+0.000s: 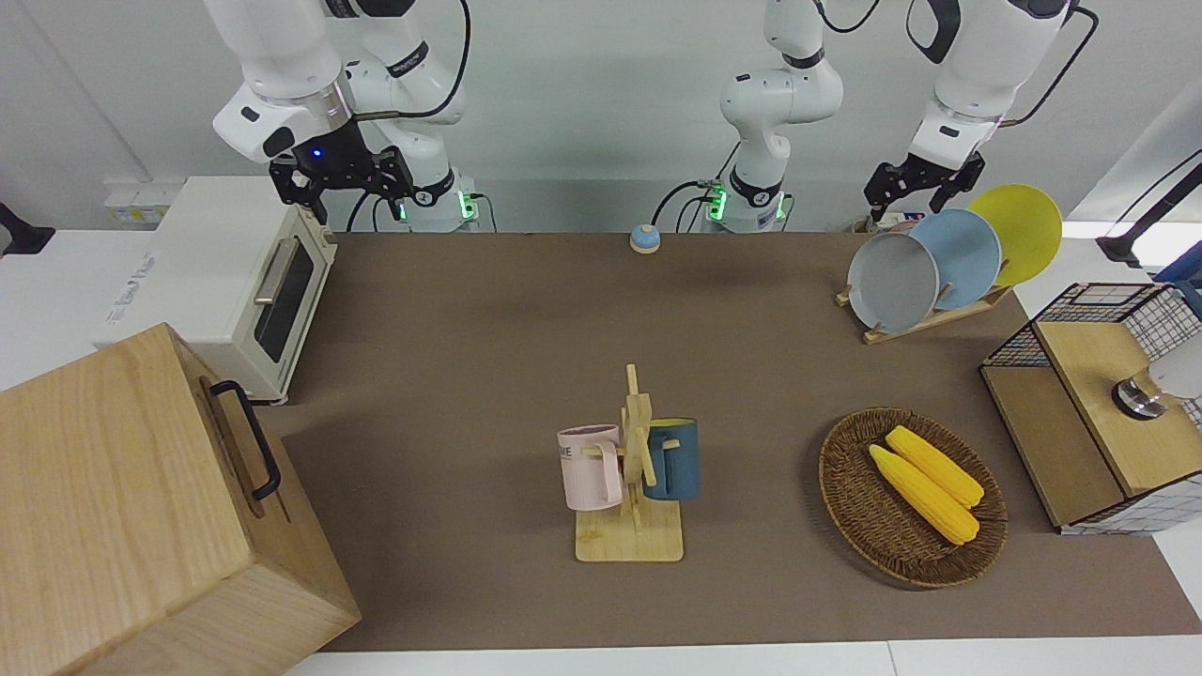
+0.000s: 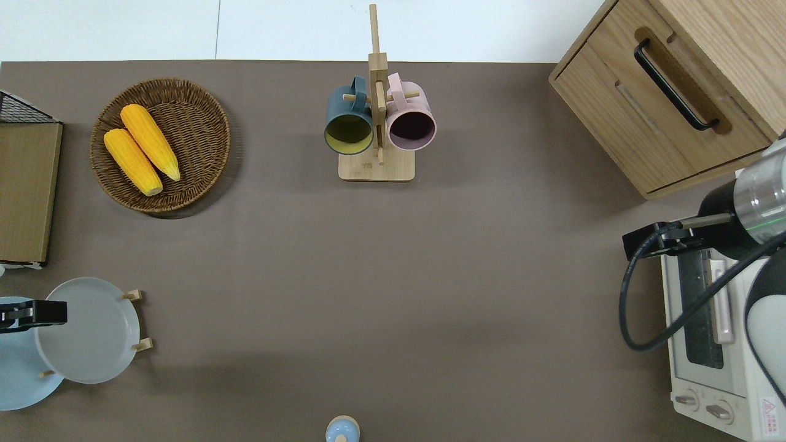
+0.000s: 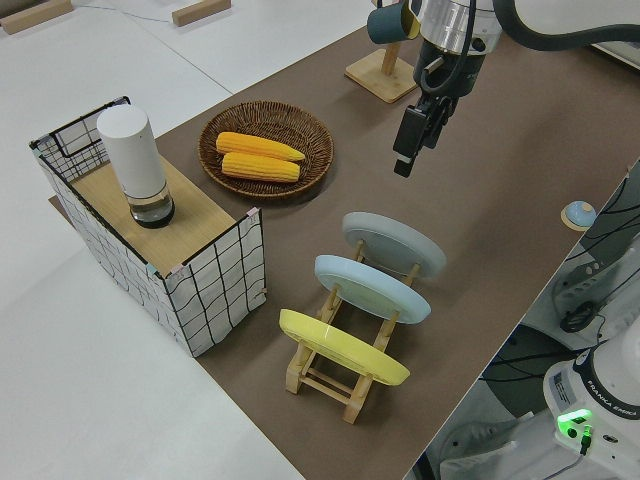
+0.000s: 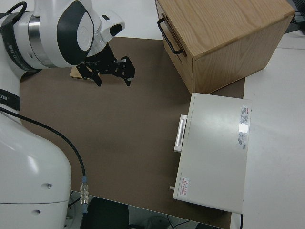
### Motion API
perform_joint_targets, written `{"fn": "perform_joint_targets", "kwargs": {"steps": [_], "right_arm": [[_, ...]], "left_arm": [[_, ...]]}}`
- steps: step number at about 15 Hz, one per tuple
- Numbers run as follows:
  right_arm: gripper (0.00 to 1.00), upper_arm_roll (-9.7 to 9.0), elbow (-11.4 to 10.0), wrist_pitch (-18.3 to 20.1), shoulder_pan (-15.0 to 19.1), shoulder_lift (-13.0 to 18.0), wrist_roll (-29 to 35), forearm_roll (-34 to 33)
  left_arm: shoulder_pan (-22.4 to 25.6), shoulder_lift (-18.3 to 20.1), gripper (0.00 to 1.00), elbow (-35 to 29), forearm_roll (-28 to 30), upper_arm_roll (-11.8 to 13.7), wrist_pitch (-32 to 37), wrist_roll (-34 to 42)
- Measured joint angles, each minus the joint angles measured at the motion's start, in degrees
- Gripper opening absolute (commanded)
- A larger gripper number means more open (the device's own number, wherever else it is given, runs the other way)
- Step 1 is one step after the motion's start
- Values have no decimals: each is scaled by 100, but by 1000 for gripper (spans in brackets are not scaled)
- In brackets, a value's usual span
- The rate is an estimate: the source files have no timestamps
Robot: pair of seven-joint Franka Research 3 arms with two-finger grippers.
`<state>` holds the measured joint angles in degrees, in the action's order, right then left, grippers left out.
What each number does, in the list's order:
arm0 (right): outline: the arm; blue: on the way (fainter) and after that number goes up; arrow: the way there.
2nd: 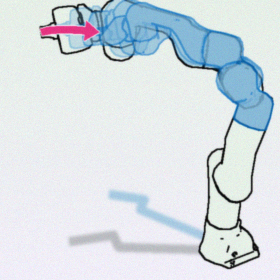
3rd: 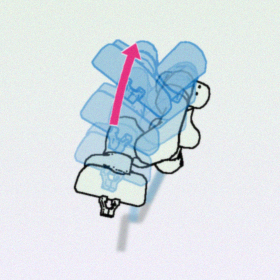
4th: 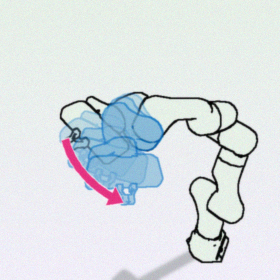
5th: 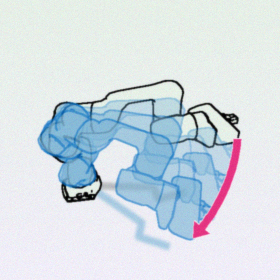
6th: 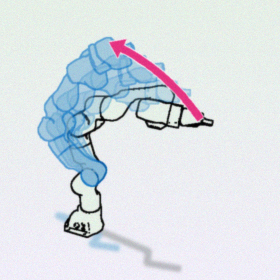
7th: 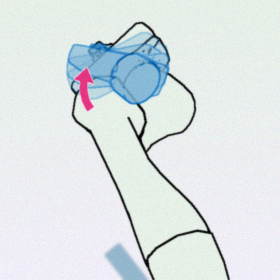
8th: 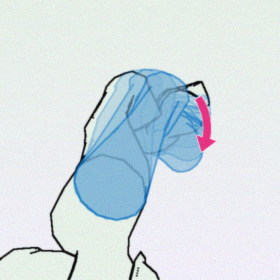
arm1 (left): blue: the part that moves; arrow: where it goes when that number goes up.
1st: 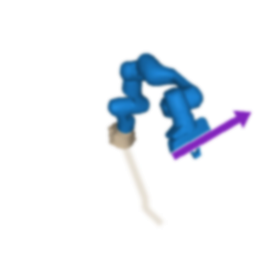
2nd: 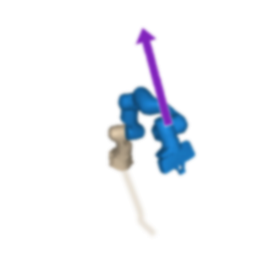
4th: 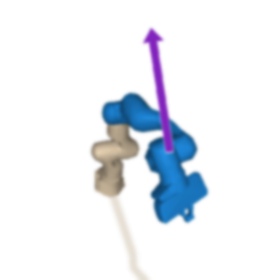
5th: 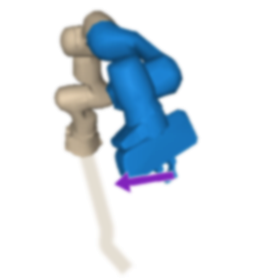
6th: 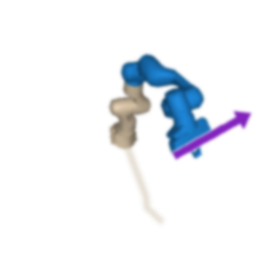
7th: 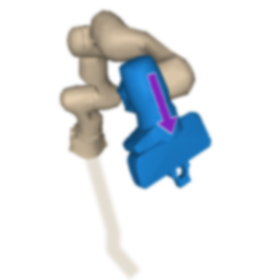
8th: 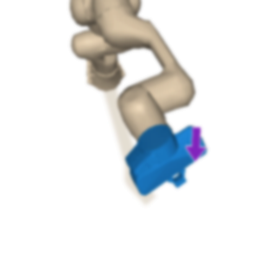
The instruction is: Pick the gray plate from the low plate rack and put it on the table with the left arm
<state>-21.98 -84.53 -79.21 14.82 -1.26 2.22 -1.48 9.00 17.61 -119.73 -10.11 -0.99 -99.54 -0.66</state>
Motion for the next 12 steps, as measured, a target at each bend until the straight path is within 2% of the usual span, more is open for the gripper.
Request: {"fn": "perform_joint_targets", "kwargs": {"steps": [12], "right_arm": [[983,0,0,0,0,0,0,0]], "left_arm": [[329,135,987,-1262,-364,-3,-1167,-321]]}}
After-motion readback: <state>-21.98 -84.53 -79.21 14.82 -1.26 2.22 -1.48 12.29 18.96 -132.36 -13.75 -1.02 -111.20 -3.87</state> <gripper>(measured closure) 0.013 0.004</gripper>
